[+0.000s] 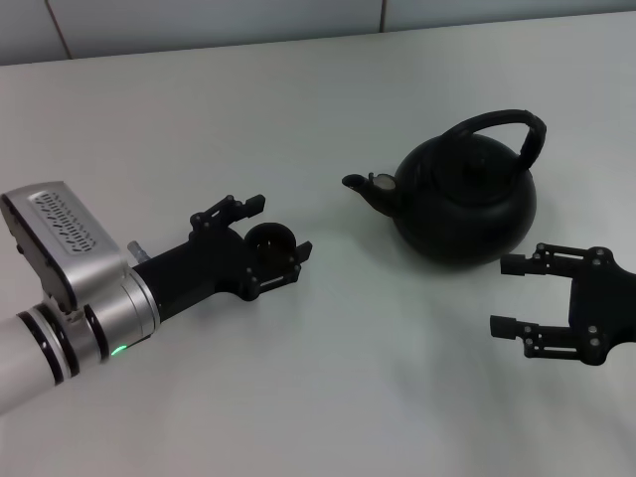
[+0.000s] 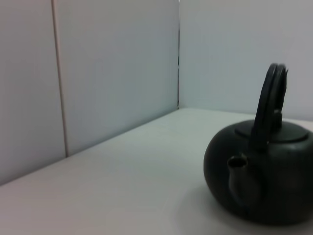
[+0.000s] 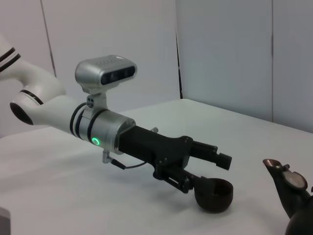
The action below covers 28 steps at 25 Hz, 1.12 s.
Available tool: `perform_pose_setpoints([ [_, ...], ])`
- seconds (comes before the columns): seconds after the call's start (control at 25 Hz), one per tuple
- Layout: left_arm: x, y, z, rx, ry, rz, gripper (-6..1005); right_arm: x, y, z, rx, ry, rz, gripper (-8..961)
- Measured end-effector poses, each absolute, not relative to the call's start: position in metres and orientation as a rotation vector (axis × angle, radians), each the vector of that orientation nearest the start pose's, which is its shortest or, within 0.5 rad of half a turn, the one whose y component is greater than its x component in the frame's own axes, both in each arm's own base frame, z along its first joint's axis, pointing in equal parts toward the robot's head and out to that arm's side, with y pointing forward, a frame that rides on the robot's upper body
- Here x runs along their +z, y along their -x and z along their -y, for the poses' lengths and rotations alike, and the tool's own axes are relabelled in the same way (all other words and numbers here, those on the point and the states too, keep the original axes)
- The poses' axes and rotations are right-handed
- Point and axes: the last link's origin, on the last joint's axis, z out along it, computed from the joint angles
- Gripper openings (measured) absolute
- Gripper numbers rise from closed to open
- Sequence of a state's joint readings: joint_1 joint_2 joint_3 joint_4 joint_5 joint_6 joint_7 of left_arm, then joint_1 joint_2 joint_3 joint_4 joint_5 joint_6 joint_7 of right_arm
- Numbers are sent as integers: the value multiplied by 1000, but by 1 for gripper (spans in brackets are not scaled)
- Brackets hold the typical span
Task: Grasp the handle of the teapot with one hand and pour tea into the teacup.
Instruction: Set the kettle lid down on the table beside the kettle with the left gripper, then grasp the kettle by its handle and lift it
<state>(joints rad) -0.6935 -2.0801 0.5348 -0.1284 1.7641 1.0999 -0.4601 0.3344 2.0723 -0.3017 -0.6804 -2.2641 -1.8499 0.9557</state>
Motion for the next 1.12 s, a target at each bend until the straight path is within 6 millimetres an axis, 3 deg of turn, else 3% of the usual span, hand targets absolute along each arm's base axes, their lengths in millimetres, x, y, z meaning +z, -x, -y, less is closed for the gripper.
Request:
perform_pose_setpoints([
  [0.44, -98, 255, -313, -791, 2481, 313, 856, 31, -331, -239, 686, 2670, -391, 732],
  [0.52, -78, 266, -303, -868, 2430, 274, 856, 32, -331, -239, 685, 2668, -392, 732],
  [0.68, -70, 271, -297, -896, 2409, 267, 856, 33, -332, -239, 694, 2650, -395, 732],
  [0.8, -41, 286, -277, -992, 2416, 293, 857, 34, -332, -238, 695, 2646, -397, 732],
  [0.88, -41, 286, -277, -992, 2416, 293, 857, 34, -333, -238, 696, 2643, -398, 731],
  [1.0, -14, 299, -257, -1043, 2459, 361, 857, 35, -333, -237, 699, 2634, -403, 732],
  [1.12, -10, 301, -253, -1051, 2463, 366, 856, 35, -334, -237, 703, 2628, -406, 732],
])
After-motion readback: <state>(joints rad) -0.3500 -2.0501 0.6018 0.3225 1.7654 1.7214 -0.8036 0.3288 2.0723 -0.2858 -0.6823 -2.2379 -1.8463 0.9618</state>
